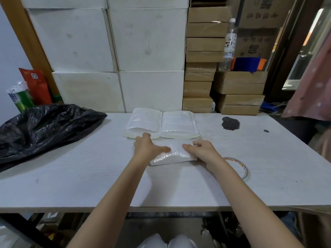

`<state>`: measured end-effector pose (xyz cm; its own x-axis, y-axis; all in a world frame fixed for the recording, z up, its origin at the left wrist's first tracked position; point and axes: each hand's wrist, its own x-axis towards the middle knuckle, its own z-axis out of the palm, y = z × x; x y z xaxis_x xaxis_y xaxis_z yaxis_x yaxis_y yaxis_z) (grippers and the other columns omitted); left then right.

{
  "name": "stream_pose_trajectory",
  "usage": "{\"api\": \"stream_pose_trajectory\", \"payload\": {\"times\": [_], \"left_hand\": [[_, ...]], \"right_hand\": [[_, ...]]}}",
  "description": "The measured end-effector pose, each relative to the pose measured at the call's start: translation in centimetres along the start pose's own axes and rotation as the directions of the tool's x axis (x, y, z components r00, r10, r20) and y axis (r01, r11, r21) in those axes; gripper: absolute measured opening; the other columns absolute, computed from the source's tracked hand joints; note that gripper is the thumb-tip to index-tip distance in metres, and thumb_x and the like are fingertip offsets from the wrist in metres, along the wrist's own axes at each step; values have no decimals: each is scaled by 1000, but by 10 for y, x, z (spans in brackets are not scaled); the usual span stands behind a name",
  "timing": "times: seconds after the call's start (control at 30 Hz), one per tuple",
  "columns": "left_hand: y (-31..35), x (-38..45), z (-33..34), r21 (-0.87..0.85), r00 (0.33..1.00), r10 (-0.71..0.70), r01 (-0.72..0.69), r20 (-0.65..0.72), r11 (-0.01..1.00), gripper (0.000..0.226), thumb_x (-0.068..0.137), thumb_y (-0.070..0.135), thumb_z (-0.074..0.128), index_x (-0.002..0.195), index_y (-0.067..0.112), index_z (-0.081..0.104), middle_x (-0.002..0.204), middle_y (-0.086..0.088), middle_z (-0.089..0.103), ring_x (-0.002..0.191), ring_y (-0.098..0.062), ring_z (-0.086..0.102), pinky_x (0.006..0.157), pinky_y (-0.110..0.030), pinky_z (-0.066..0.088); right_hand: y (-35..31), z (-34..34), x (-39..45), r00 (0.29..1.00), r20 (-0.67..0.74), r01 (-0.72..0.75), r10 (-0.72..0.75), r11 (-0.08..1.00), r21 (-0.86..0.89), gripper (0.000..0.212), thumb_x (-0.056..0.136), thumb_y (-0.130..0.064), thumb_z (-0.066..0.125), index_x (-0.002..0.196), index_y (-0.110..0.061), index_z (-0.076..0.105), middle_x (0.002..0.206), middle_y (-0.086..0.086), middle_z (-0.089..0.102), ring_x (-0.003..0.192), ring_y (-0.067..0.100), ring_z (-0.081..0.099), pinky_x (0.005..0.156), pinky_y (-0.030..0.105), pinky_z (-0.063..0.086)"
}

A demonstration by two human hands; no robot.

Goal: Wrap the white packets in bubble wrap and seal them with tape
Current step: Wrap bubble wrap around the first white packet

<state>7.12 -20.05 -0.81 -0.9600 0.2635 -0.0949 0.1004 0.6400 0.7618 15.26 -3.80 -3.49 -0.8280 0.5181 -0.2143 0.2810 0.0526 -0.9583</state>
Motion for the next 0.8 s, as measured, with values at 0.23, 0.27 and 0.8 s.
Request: {"api": "stream_pose_trajectory", "payload": {"times": [0.23,0.27,0.8], "left_hand": [[-20,12,-6,-229,996,-55,70,69,971,75,63,48,81,116,0,58,94,-3,57,79,-19,58,56,-24,49],[-21,12,-5,-327,996,-60,81,73,942,70,70,41,78,119,-2,55,93,-3,57,76,-19,57,56,-21,46],[-37,10,1,-600,998,60,-32,26,799,10,81,10,71,74,12,63,67,3,65,63,-11,58,62,-18,45]], "right_hand": [[0,-2,11,996,65,-62,55,992,108,33,73,-16,78,103,-11,66,95,11,71,81,25,66,76,36,50],[1,-3,11,995,82,-64,55,992,113,28,75,-15,76,101,-10,67,94,10,71,81,24,66,78,36,51],[10,-5,3,996,81,17,-31,986,169,14,83,-12,67,94,-21,70,87,3,72,77,20,66,73,29,52]]}}
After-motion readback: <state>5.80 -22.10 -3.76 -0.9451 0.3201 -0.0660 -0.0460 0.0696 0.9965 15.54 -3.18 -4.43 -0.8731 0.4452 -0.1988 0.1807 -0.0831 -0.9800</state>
